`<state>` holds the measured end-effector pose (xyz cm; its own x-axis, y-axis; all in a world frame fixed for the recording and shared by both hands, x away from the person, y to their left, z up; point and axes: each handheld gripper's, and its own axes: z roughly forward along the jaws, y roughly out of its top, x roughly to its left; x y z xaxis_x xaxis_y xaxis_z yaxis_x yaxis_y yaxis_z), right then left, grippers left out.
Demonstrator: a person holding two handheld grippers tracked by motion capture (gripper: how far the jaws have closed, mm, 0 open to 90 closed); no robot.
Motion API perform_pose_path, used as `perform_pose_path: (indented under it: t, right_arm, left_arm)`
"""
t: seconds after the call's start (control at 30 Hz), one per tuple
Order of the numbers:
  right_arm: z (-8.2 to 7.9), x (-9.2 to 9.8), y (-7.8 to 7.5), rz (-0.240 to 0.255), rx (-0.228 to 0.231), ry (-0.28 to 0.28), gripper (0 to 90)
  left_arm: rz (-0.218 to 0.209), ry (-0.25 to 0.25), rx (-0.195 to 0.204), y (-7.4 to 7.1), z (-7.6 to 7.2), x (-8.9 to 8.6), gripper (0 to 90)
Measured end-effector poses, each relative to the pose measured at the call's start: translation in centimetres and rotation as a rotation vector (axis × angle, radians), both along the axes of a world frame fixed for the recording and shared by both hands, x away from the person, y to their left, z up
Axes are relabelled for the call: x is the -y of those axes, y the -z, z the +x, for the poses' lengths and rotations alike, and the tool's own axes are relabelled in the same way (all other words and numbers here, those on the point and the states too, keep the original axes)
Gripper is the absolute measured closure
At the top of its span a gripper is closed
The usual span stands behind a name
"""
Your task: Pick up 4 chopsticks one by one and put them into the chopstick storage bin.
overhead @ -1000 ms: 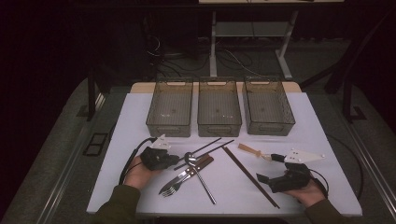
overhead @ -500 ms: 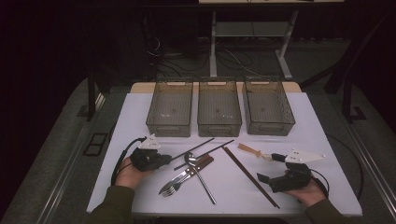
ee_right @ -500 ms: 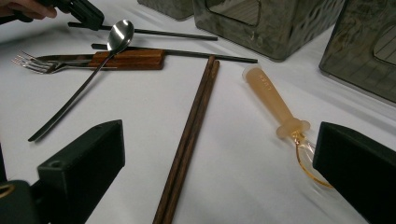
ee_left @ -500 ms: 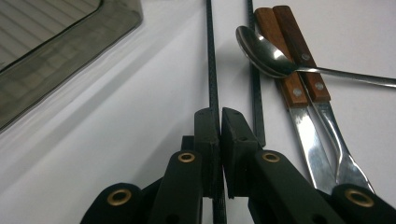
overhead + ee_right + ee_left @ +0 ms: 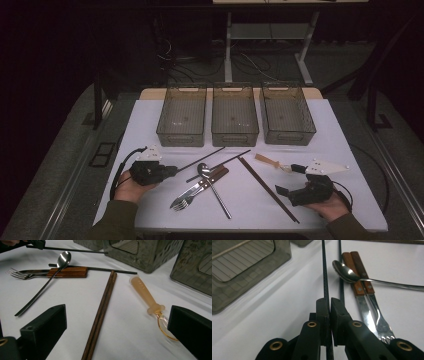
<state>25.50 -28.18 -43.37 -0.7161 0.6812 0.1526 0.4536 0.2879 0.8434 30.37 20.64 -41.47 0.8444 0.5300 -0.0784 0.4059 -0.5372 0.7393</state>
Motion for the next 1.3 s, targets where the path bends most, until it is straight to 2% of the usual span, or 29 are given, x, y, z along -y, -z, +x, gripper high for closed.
perform_pose_path:
  t: [0.27,0.53,0.8,1.17,1.3]
  right_arm:
    - [0.0,0.0,0.0,-0.002,-0.002,-0.002,2.2]
    - [0.0,0.0,0.0,-0.001,0.001,-0.003,2.2]
    - [0.1,-0.1,0.1,-0.002,0.003,-0.003,2.2]
    - [0.4,0.0,0.3,0.005,-0.005,-0.001,2.2]
    - [0.4,0.0,0.3,0.004,-0.004,-0.001,2.2]
  left_arm:
    - [-0.023,-0.002,0.015,-0.7,-0.4,-0.5,85.3]
    - [-0.051,0.003,0.010,-1.0,-0.3,-0.4,85.3]
    - [-0.102,-0.022,0.003,-1.5,-0.2,-0.5,85.2]
    - [-0.118,-0.099,0.020,-2.6,0.4,-0.6,85.3]
    - [-0.141,-0.097,0.029,-3.0,0.5,-0.6,85.3]
